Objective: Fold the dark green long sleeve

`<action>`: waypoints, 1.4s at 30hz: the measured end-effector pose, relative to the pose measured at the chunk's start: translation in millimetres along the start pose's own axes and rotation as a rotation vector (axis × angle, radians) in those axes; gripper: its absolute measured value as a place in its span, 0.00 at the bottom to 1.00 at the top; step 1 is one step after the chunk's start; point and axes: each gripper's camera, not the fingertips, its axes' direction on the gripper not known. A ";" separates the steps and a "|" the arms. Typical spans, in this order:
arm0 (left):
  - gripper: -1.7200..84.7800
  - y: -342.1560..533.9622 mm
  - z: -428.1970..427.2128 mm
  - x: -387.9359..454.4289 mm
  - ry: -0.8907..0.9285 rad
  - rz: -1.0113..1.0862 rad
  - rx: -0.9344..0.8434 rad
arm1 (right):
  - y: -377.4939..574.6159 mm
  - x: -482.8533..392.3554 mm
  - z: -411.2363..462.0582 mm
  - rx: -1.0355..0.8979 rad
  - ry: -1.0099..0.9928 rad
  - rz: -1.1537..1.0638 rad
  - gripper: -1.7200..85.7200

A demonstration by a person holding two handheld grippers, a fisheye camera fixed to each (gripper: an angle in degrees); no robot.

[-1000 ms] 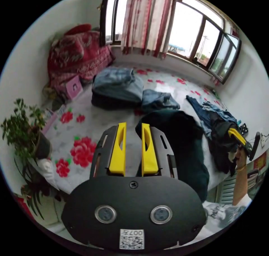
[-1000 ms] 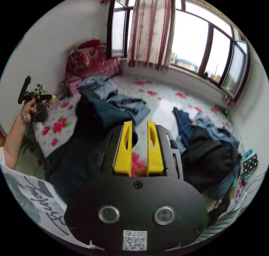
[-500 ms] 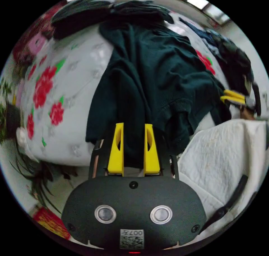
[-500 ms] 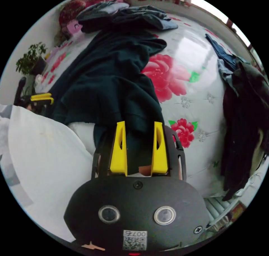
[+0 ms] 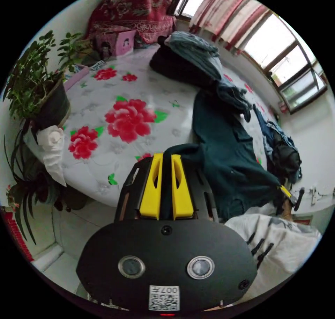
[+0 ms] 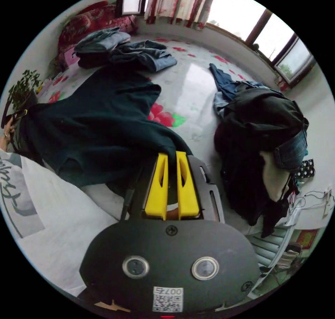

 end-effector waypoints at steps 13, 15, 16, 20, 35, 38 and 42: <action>0.14 128.9 82.8 145.6 0.063 0.502 -0.199 | 47.9 -99.3 16.5 -0.093 -0.292 -0.163 0.11; 0.16 151.7 108.4 161.1 0.002 0.566 -0.321 | 51.4 -122.7 26.3 -0.128 -0.347 -0.216 0.12; 0.16 165.2 101.2 169.0 -0.057 0.617 -0.242 | 51.6 -127.9 29.4 -0.143 -0.354 -0.228 0.12; 0.11 178.0 82.8 171.3 -0.064 0.664 -0.254 | 60.7 -156.3 43.2 -0.171 -0.276 -0.282 0.11; 0.01 188.5 -251.1 59.9 0.856 0.192 0.531 | 106.5 -61.0 -332.3 0.601 -0.445 -0.148 0.02; 0.01 213.5 -341.9 70.7 0.912 0.336 0.750 | 138.8 -56.9 -437.0 0.856 -0.379 -0.208 0.02; 0.01 248.2 -436.4 87.3 0.947 0.544 1.007 | 187.5 -49.1 -554.0 1.181 -0.292 -0.273 0.02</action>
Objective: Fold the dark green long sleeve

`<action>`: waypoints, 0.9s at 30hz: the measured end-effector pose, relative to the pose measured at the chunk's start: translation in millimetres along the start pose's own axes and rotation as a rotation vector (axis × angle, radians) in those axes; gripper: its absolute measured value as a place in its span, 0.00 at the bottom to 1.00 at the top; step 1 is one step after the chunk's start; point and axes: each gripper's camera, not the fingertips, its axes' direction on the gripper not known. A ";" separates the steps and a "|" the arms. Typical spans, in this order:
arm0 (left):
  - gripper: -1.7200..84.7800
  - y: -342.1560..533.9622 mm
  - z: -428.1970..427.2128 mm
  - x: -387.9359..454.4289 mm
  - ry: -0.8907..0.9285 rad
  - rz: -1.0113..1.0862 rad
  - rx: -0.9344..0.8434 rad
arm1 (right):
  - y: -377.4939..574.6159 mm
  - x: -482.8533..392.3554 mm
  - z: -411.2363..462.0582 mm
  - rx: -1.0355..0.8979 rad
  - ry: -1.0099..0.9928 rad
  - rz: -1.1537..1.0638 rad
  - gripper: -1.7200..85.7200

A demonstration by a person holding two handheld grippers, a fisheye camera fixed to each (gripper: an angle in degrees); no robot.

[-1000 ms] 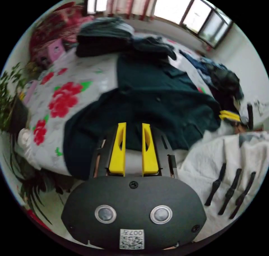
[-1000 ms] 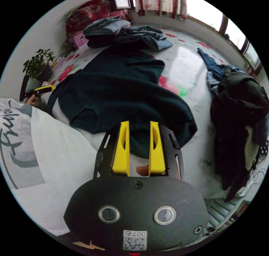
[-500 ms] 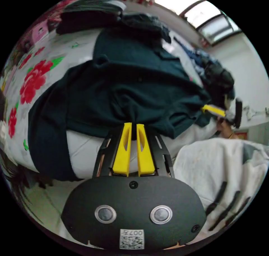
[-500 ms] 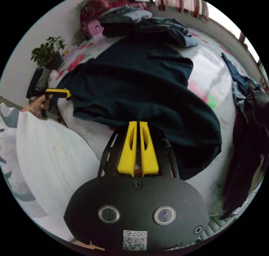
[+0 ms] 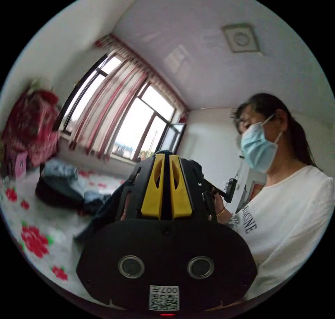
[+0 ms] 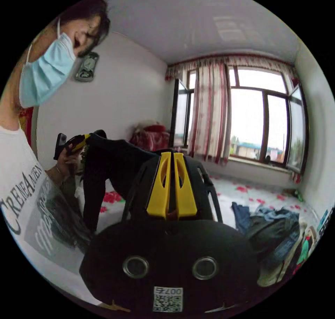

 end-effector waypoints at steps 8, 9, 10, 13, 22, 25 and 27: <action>0.02 -69.1 31.8 28.1 -0.171 0.202 0.010 | -81.7 -9.6 10.5 0.084 0.059 -0.166 0.02; 0.02 -70.5 40.8 17.2 -0.194 0.182 -0.009 | -86.7 0.3 34.6 0.054 0.044 -0.154 0.02; 0.02 -72.2 61.1 -9.8 -0.264 0.130 -0.050 | -88.8 5.7 48.7 0.039 0.045 -0.150 0.02; 0.04 -63.6 124.4 -106.4 -0.492 -0.043 -0.230 | -91.5 40.6 149.8 -0.132 0.055 -0.092 0.03; 0.11 157.7 129.3 -226.7 -0.932 -0.311 -0.740 | 183.7 94.5 280.4 -0.770 0.060 0.181 0.09; 0.12 261.3 110.2 -205.9 -0.841 -0.412 -0.965 | 326.9 87.4 253.2 -1.064 0.004 0.304 0.11; 0.12 308.7 106.1 -188.2 -0.791 -0.468 -1.073 | 397.0 77.8 223.6 -1.194 -0.038 0.394 0.12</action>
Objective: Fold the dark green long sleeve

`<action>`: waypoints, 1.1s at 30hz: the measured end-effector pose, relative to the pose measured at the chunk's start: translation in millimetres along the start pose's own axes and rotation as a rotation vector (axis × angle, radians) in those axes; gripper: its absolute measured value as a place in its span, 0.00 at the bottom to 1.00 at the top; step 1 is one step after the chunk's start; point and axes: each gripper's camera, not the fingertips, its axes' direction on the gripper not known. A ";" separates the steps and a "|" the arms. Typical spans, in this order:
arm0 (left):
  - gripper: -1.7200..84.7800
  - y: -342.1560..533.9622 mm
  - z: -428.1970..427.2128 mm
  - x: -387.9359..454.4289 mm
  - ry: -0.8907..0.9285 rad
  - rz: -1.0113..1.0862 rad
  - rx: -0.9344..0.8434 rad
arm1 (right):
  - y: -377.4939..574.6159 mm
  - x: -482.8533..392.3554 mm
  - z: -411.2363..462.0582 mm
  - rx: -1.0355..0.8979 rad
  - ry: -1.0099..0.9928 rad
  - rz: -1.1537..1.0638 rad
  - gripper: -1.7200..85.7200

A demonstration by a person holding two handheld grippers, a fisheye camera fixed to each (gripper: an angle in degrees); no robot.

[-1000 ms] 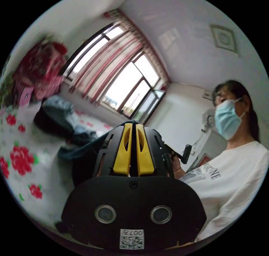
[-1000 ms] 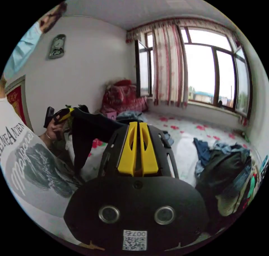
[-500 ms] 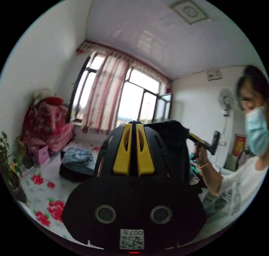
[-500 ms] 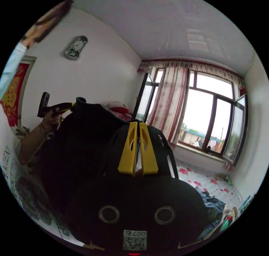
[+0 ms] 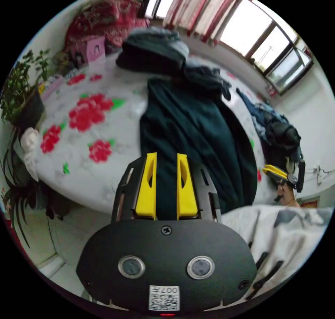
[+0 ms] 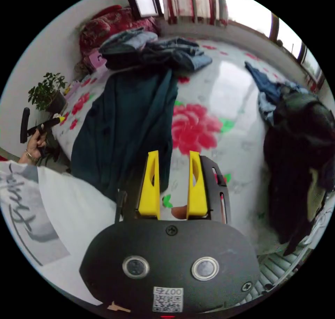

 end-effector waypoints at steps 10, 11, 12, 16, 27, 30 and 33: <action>0.16 -10.6 111.4 127.7 0.038 0.521 -0.214 | -27.3 -17.6 58.4 -0.059 -0.209 -0.120 0.12; 0.15 -14.1 137.8 138.0 -0.022 0.567 -0.294 | -38.5 -20.9 74.5 -0.110 -0.200 -0.143 0.10; 0.14 -15.7 144.5 141.2 -0.044 0.579 -0.307 | -46.8 -21.4 91.1 -0.176 -0.141 -0.153 0.08; 0.04 -35.6 140.5 130.5 -0.039 0.594 -0.307 | -58.5 4.5 77.4 -0.149 -0.029 -0.178 0.03; 0.04 -126.3 -137.8 -202.3 -0.139 -0.379 0.321 | -21.9 225.3 -135.0 0.364 0.426 0.413 0.05; 0.06 -122.4 -177.2 -256.8 -0.209 -0.540 0.424 | -16.1 206.6 -86.6 0.315 0.225 0.321 0.07; 0.09 -105.7 -152.7 -251.0 -0.174 -0.462 0.387 | -7.3 171.5 0.4 0.139 -0.025 0.206 0.09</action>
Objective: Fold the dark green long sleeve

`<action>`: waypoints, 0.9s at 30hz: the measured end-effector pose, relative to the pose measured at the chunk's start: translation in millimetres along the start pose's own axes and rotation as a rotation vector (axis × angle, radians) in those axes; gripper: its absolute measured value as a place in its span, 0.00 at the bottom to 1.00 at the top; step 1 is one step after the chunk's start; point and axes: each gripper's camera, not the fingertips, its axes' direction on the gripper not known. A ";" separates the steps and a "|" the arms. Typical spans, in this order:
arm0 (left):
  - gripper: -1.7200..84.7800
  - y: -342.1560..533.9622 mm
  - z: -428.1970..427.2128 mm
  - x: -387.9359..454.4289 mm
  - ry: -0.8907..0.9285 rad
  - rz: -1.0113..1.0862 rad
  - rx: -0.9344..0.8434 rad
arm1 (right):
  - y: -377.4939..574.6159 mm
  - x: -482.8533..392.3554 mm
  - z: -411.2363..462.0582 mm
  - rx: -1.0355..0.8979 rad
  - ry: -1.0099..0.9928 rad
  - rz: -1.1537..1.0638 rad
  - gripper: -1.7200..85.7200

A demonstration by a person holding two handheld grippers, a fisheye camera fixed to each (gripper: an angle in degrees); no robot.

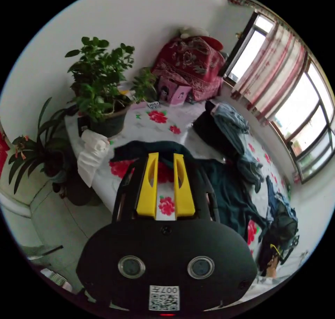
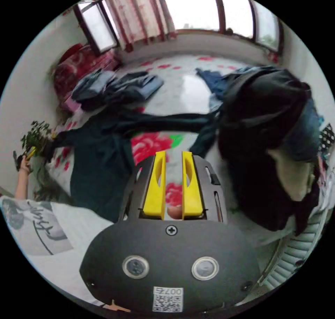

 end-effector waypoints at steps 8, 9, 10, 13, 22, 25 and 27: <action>0.15 235.2 106.3 40.9 0.122 0.181 -0.585 | 72.0 -67.3 122.8 -0.335 -0.070 -0.212 0.12; 0.15 243.7 105.6 42.8 0.111 0.194 -0.598 | 75.7 -72.9 130.5 -0.358 -0.081 -0.236 0.12; 0.16 256.6 103.9 46.8 0.093 0.222 -0.615 | 77.7 -75.6 134.6 -0.368 -0.084 -0.247 0.12; 0.17 269.9 100.1 59.0 0.015 0.318 -0.598 | 85.7 -88.4 146.1 -0.371 -0.040 -0.308 0.11; 0.02 236.3 95.3 60.4 -0.066 0.474 -0.711 | 92.9 -107.5 144.5 -0.494 -0.158 -0.458 0.03; 0.01 205.9 44.2 38.7 -0.007 0.460 -0.624 | 93.0 -97.2 99.6 -0.444 -0.286 -0.471 0.02; 0.01 194.3 13.0 22.9 -0.027 0.466 -0.580 | 106.3 -98.0 73.6 -0.443 -0.339 -0.508 0.02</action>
